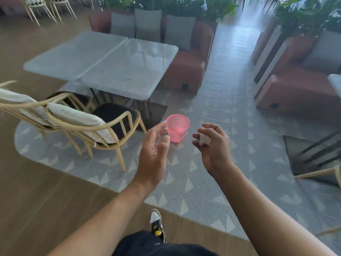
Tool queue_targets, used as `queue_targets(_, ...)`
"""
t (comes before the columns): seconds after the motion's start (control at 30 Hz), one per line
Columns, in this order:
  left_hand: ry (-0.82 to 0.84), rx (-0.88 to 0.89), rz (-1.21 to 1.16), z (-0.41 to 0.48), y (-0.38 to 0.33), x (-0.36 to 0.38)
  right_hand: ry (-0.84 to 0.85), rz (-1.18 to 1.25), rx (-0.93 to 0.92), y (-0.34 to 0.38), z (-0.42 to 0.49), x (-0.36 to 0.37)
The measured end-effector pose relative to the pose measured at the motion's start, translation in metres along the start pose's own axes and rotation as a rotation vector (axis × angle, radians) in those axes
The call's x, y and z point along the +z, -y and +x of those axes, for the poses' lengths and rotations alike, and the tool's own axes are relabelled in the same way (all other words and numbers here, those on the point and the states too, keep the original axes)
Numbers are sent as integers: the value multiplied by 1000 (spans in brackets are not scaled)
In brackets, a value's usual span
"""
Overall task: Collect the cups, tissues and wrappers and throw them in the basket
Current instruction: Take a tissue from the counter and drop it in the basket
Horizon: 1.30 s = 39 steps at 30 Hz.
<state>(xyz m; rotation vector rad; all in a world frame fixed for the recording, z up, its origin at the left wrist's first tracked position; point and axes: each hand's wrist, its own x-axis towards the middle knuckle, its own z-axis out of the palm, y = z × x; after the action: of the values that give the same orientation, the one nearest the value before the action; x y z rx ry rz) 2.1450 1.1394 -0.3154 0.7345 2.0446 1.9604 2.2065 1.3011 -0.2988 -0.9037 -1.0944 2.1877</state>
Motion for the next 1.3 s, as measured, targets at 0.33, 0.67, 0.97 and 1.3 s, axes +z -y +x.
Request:
queue_targets(0.33,37,-3,-7,214,41,-6,-62,38,-11,25,177,85)
queue_targets(0.67,10,-79,20,413,116,54,-75,-7,47,34,403,113)
queue_targets(0.97,9,-162,47,556,155,93,-84,-56,143,48,560,141)
queue_targets(1.3,115,-229,-10,636,234,94,-215,-33,149,-4,656,158)
